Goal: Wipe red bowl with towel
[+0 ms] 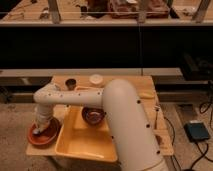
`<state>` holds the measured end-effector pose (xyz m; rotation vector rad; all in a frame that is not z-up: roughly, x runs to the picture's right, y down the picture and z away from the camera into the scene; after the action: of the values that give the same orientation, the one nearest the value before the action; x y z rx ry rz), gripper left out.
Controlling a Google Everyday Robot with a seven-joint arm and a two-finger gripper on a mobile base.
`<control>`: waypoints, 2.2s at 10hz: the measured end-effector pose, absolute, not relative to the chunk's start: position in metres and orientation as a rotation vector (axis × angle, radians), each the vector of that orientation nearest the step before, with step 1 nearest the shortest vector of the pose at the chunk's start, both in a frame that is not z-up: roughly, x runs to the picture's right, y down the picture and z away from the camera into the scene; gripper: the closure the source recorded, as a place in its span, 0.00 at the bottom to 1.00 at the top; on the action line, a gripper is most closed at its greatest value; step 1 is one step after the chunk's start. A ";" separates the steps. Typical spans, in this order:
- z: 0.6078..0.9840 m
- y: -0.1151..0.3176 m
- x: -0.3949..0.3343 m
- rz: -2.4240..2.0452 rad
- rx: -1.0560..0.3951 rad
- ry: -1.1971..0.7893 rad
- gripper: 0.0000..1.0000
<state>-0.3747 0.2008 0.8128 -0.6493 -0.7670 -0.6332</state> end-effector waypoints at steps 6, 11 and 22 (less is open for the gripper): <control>0.780 0.223 -0.380 -0.678 -0.652 -0.798 0.80; 0.763 0.227 -0.334 -0.613 -0.662 -0.717 0.80; 0.802 0.189 -0.356 -0.615 -0.595 -0.717 0.80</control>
<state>-0.3556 0.1891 0.8025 -0.5953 -0.7172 -0.6151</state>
